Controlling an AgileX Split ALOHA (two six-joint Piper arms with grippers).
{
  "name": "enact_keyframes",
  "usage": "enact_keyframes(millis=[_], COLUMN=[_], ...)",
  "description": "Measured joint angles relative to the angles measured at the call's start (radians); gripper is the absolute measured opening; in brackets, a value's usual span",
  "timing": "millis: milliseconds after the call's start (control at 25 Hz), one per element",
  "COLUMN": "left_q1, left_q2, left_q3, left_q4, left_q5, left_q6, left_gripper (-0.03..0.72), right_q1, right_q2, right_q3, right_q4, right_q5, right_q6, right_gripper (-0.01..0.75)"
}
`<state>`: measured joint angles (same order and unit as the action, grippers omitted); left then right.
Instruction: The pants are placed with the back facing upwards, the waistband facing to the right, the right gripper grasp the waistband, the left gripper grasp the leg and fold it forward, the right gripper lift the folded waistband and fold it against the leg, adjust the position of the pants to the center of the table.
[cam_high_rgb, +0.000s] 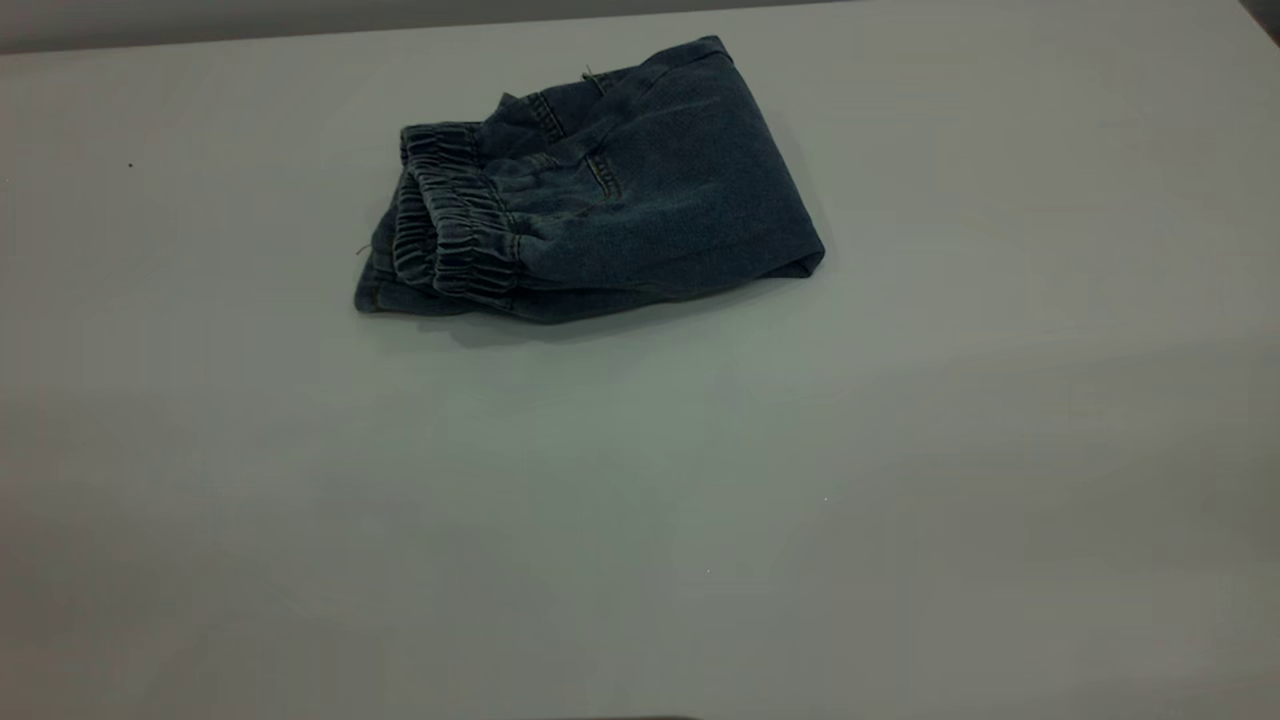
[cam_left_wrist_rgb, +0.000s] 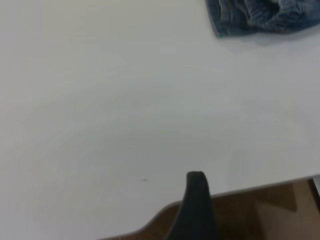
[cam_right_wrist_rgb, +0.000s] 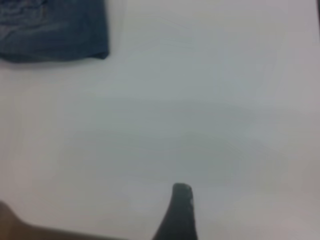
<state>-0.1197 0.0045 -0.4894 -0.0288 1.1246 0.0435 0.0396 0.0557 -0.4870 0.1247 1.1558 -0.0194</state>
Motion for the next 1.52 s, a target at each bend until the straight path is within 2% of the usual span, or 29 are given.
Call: enact_keyframes(millis=[280,1040,1520], left_q1=[0.000,0.000,0.000], left_q2=[-0.022,-0.022,-0.022], left_q3=[0.000,0.000,0.000], left_q4=[-0.001,-0.001,-0.001], left_q5=[0.003,0.004,0.004], left_q6=[0.000,-0.001,-0.001], left_gripper=[0.561,0.561,0.561], right_q1=[-0.074,-0.079,-0.079], right_q2=[-0.067,-0.067,-0.067], right_q3=[0.000,0.000,0.012], right_q4=[0.001,-0.038,-0.001], right_q5=[0.007,-0.008,-0.015], right_q6=[0.000,-0.003,-0.053], right_gripper=[0.586,0.586,0.586])
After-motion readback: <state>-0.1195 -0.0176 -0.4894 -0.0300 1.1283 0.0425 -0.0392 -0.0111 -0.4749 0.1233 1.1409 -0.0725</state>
